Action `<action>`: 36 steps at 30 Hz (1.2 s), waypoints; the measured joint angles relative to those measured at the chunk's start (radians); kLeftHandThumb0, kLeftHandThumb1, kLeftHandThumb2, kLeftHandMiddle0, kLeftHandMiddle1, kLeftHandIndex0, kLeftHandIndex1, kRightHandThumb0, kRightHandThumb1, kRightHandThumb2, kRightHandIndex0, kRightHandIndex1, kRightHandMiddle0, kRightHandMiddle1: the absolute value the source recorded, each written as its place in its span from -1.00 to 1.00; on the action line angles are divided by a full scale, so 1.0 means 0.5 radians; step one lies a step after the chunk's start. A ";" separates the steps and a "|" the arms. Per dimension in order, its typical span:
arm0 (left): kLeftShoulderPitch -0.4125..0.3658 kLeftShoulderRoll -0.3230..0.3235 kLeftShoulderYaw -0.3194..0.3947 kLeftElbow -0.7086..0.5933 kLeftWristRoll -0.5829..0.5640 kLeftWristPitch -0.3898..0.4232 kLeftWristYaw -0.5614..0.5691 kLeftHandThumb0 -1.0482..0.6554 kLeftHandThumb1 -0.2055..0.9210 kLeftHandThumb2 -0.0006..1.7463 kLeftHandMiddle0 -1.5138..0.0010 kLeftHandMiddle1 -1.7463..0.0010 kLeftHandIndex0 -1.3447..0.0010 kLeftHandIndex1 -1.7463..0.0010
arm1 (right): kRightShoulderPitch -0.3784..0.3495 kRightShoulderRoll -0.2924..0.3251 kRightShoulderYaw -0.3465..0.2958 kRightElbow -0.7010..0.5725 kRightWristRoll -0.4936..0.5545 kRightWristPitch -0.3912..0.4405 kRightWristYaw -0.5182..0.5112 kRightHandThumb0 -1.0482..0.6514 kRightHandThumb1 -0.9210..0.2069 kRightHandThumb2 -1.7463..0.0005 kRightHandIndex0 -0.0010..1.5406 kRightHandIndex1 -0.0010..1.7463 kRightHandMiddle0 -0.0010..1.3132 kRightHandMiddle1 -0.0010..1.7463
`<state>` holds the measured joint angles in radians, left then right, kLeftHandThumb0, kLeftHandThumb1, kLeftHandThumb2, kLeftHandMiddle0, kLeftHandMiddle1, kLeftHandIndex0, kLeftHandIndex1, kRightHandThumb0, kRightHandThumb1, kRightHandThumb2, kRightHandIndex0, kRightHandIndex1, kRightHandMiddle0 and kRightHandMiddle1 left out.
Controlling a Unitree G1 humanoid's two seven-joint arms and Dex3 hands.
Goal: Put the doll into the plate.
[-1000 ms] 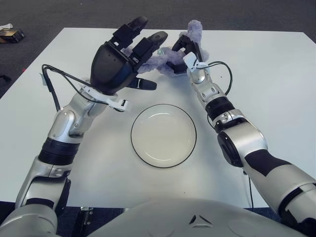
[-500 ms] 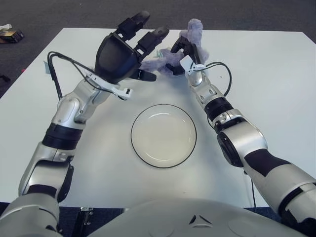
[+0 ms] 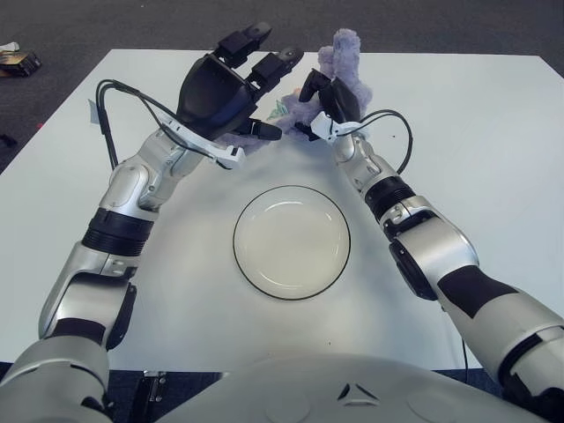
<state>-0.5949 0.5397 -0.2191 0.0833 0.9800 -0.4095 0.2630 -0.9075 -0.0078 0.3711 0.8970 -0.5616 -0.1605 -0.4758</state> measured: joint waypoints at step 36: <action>-0.057 -0.180 -0.406 -0.110 0.793 1.086 -1.141 -0.85 1.00 -0.38 0.10 0.68 0.54 0.36 | 0.212 -0.042 0.040 -0.636 -0.185 0.529 0.221 0.71 -0.31 -0.18 -0.43 1.00 -0.24 1.00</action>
<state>-0.6234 0.4499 -0.4219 0.0282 1.3767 0.1334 -0.3074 -0.8015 -0.0286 0.3912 0.5790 -0.6544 0.1039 -0.3653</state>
